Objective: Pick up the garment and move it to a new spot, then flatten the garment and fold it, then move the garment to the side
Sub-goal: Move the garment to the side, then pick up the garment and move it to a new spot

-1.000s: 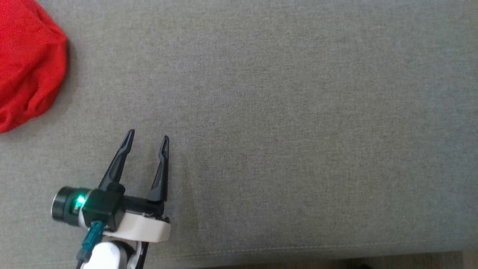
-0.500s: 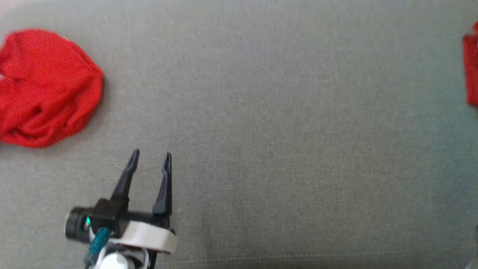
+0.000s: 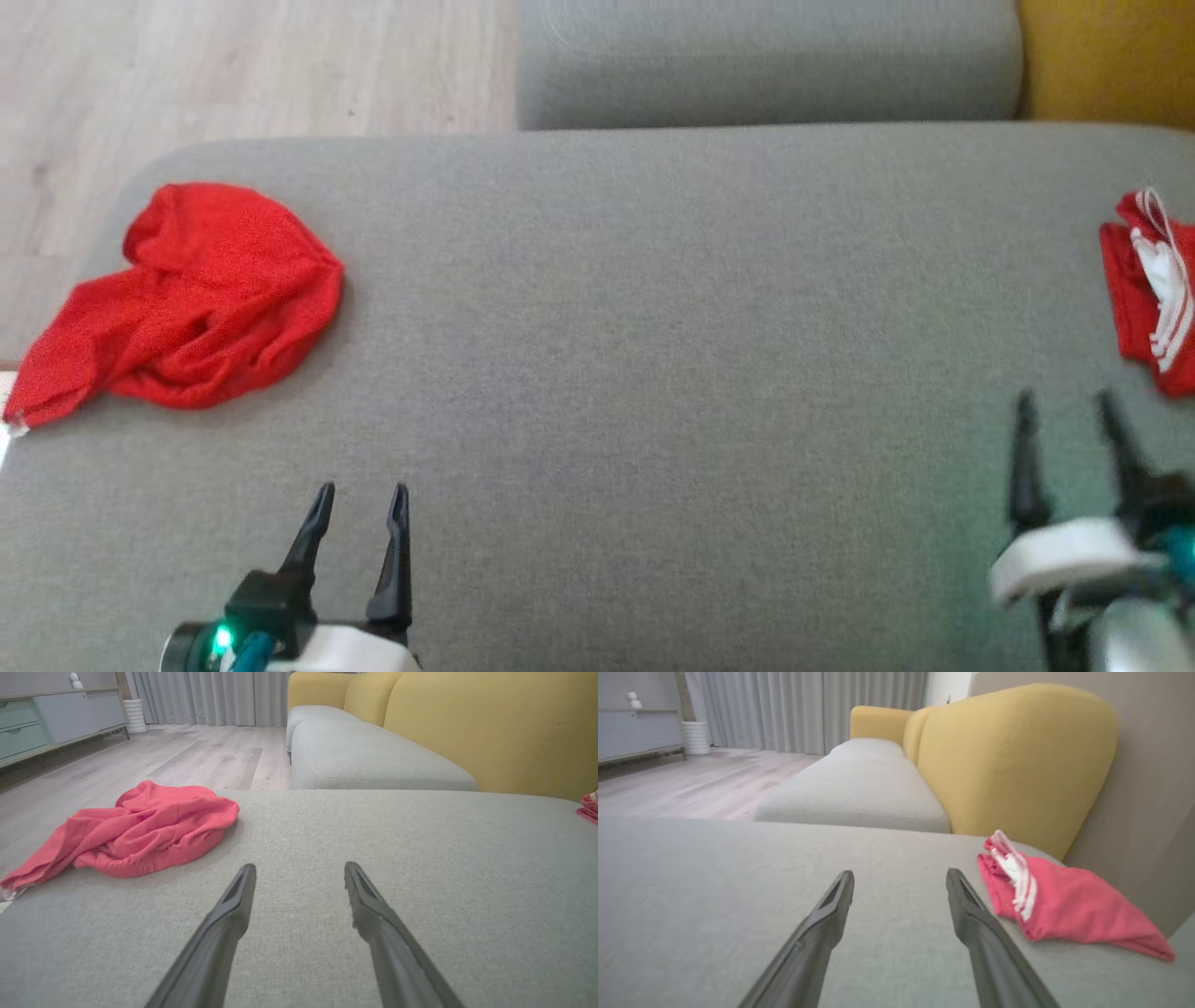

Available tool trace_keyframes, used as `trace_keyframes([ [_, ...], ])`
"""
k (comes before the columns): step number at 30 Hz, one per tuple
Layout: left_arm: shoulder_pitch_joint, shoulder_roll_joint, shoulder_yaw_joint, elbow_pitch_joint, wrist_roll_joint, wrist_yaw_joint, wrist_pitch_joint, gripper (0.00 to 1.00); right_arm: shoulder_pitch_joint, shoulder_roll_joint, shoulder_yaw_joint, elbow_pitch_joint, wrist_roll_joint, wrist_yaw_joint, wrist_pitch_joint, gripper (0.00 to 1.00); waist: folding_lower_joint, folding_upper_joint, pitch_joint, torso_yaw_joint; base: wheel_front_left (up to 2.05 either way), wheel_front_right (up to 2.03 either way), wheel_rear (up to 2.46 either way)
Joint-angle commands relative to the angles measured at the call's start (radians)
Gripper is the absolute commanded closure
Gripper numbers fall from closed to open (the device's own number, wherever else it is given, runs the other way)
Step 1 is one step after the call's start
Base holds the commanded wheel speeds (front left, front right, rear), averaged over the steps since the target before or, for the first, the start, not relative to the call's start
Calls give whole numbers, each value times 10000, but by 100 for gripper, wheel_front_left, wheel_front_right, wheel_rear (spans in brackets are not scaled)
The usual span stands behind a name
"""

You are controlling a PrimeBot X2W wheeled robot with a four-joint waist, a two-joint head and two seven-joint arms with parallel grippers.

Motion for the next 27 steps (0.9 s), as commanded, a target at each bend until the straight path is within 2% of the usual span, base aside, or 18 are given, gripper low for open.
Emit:
trace_keyframes([
  [1,-274,-47,434,-222,38,-33,-122,0,62,-49,630,-346,-29,67,-143,0,1,-1,-205,146,0,0,0],
  [5,-231,-56,506,-139,22,-29,-122,0,773,-28,1214,-486,691,67,-176,0,1,-1,-399,240,0,0,0],
  [10,-99,-63,549,-98,-12,-2,-122,0,1420,-25,1401,-1045,1385,67,-182,0,1,-1,-554,175,0,0,0],
  [21,-137,-68,537,-64,-23,-70,-122,0,1769,-23,1503,-1244,1540,67,-184,0,1,-1,-538,18,0,0,0],
  [27,-281,-69,358,2,-51,-121,-122,0,1767,-23,1510,-1335,1578,67,-184,0,1,-1,-514,619,0,0,0],
])
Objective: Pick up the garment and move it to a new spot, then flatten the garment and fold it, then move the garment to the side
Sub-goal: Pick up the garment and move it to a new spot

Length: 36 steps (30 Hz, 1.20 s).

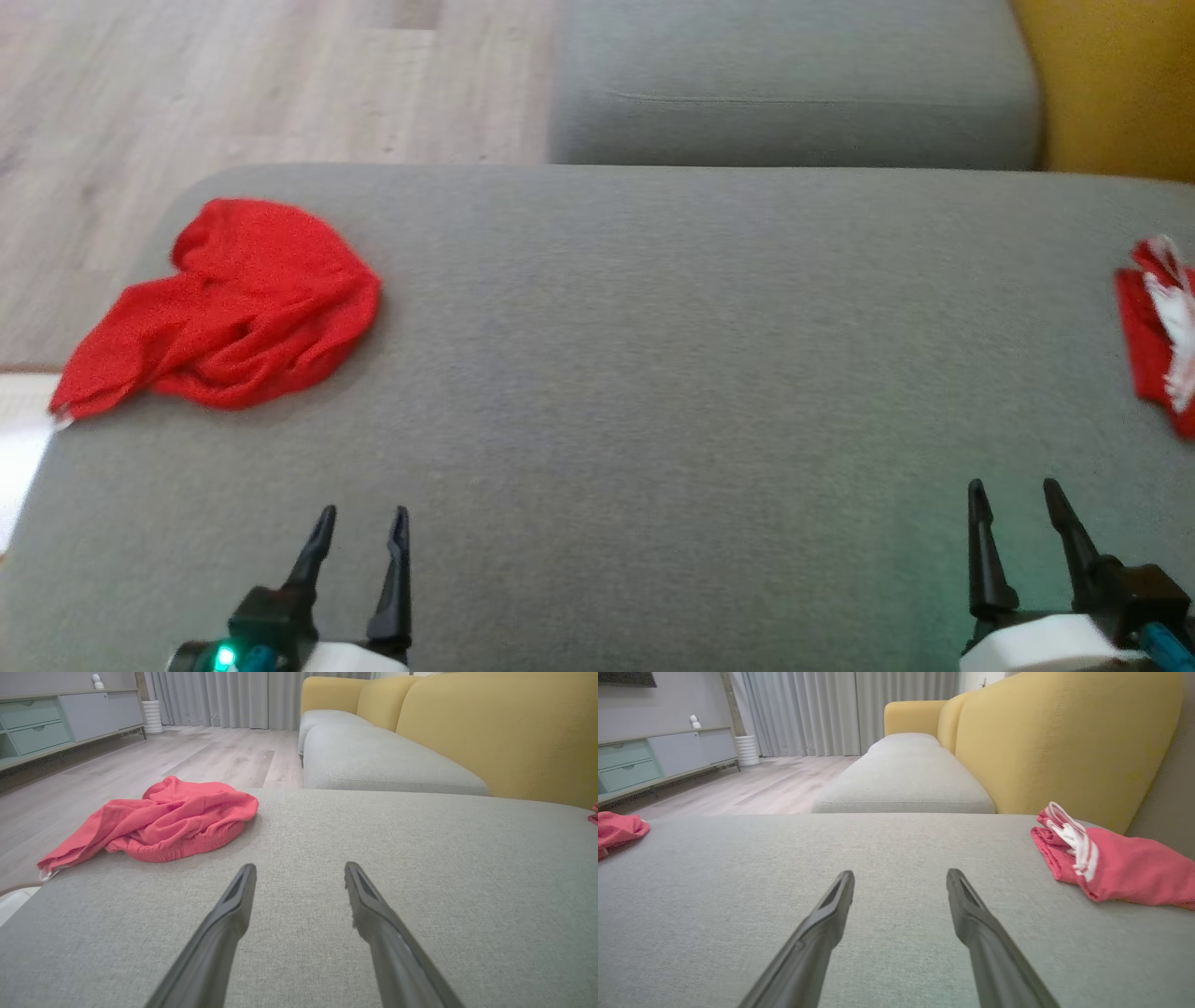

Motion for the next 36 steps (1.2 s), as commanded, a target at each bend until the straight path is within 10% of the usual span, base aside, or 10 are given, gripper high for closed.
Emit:
trace_keyframes([
  [1,-549,-61,214,-279,-49,-18,-122,0,-297,-96,262,-356,81,67,-137,0,1,0,-1,393,0,0,0],
  [16,-95,-62,431,-261,-278,151,-122,0,-604,-95,1158,-289,111,67,-137,0,1,0,222,3306,0,0,0],
  [27,-2242,-47,1360,-359,-1265,-147,-122,0,-1428,-95,705,-516,-1198,67,-137,0,1,0,2484,2966,0,0,0],
  [36,-6464,144,2142,2610,-1896,-742,-63,0,-2407,-385,108,-1428,-2399,67,332,0,1,0,4898,2530,0,0,0],
])
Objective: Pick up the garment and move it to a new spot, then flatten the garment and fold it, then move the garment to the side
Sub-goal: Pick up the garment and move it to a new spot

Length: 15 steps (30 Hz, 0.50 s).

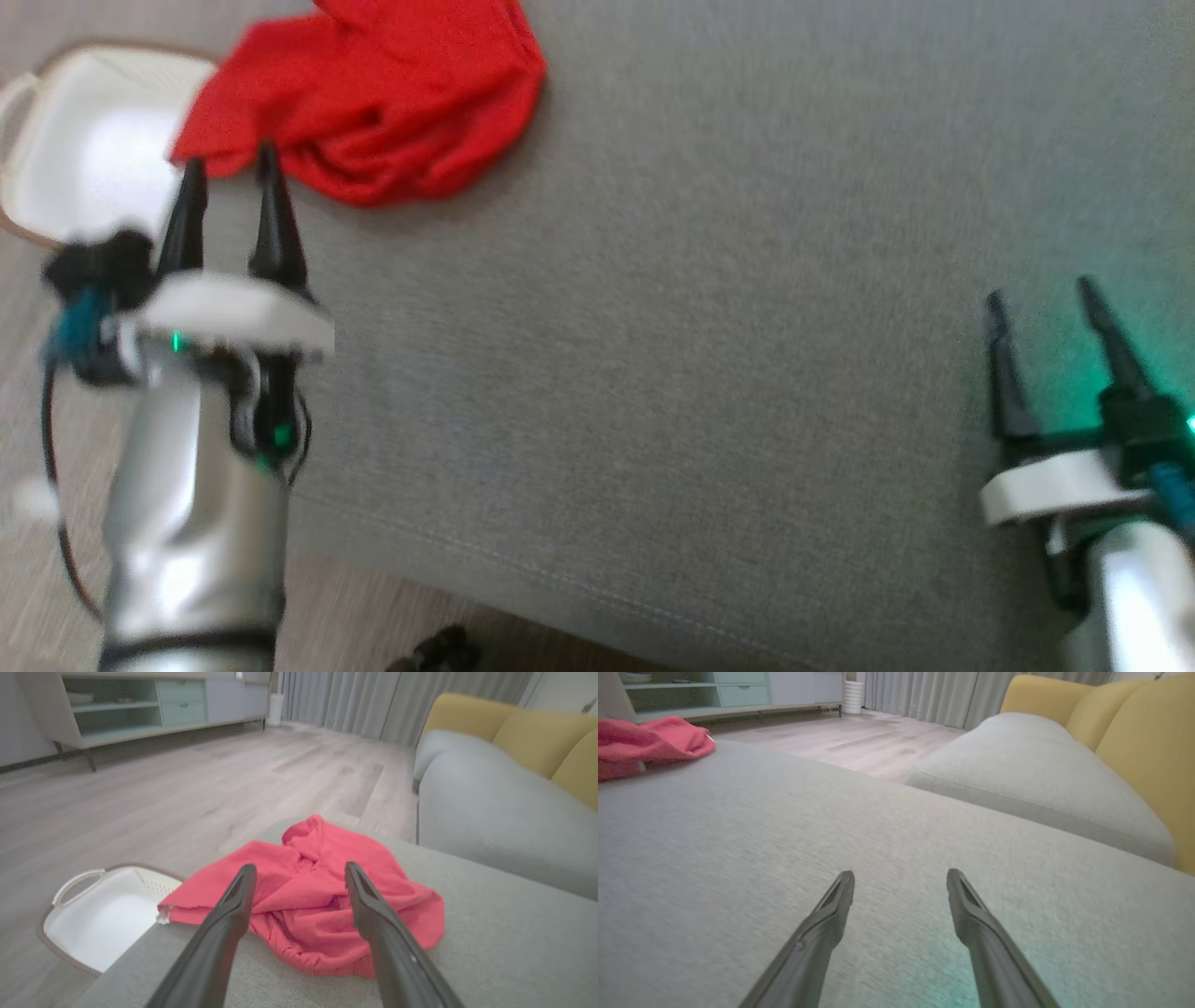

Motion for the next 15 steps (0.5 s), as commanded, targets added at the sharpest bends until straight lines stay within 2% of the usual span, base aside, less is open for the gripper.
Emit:
trace_keyframes([
  [1,-613,288,342,332,-49,-79,119,0,-111,-208,108,-438,-60,67,76,0,-3,0,1261,-388,0,0,0],
  [6,-2813,399,5,2816,-89,-295,707,0,-230,-540,26,-1133,-82,67,478,0,-3,0,1980,-569,0,0,0],
  [11,-4039,395,-382,4996,-2,-420,1315,0,-178,-650,68,-1564,10,67,760,0,-3,0,2083,-772,0,0,0],
  [12,-4180,393,-444,5337,-18,-470,1430,32,-166,-628,74,-1602,35,67,786,0,-3,0,2040,-822,0,0,0],
  [13,-4295,418,-487,5628,-37,-511,1512,100,-160,-593,90,-1618,57,67,787,0,-3,0,1959,-885,0,0,0],
  [15,-4444,489,-566,5965,-92,-608,1457,100,-113,-477,89,-1543,116,67,724,0,-3,0,1659,-1008,0,0,0],
])
